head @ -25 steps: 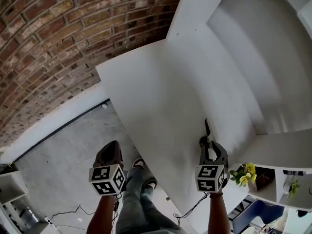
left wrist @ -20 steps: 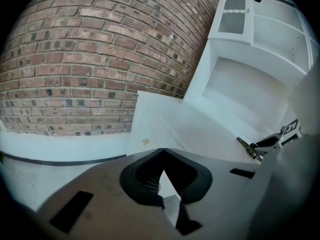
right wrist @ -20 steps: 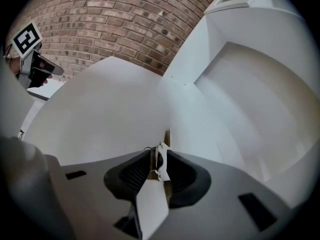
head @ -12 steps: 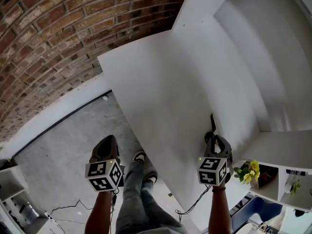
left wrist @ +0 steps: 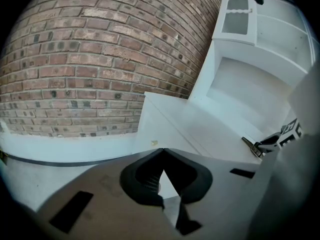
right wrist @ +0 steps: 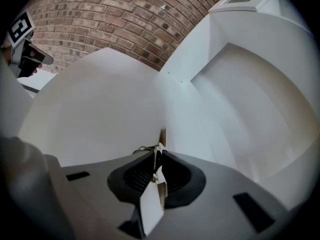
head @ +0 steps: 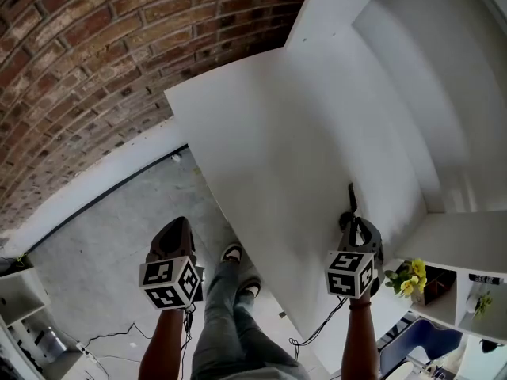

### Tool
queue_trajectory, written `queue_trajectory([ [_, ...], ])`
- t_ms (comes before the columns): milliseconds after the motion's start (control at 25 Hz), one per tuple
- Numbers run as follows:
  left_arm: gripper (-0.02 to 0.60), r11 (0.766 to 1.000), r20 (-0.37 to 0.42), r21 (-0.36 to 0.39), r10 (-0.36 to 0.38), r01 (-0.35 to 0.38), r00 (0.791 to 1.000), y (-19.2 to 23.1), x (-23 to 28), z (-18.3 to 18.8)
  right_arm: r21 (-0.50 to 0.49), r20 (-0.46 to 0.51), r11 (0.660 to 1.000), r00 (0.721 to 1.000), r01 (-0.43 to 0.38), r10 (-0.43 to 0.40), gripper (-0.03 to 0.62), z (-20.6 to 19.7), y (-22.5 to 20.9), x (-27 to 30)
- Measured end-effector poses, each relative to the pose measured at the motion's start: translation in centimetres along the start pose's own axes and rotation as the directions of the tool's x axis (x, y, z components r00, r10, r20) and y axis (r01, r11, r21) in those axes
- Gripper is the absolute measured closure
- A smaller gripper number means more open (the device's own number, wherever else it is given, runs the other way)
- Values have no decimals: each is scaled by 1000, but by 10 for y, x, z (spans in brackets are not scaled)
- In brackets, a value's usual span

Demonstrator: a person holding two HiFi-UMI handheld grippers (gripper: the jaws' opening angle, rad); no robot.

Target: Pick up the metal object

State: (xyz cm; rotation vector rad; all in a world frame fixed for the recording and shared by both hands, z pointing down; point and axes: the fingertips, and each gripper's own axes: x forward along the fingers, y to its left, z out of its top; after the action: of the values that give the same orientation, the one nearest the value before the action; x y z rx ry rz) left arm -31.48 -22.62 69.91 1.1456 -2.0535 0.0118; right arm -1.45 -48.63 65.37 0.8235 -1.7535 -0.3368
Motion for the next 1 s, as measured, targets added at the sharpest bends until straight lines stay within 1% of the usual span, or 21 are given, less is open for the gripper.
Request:
queue_trajectory([
  [320,571,1000,9,15,-4,4,1000,-3,-6,7,-10,-9,999,999,36,-36,583,-3,-13,-6],
  [720,571,999,15,40,-12,11,1000,-11,-16,14,5,-15,1000,1000,25,-25,585,-11,-17,-11],
  [880,571,998,15,54,-17,16,1000,-18,-17,18,29,-1,999,999,32,-32,585,-12,-22,-17],
  [1000,571,997,17,67,-27,26,999,-26,-21,22,57,15,998,1000,21,-22,585,-10,-25,-25],
])
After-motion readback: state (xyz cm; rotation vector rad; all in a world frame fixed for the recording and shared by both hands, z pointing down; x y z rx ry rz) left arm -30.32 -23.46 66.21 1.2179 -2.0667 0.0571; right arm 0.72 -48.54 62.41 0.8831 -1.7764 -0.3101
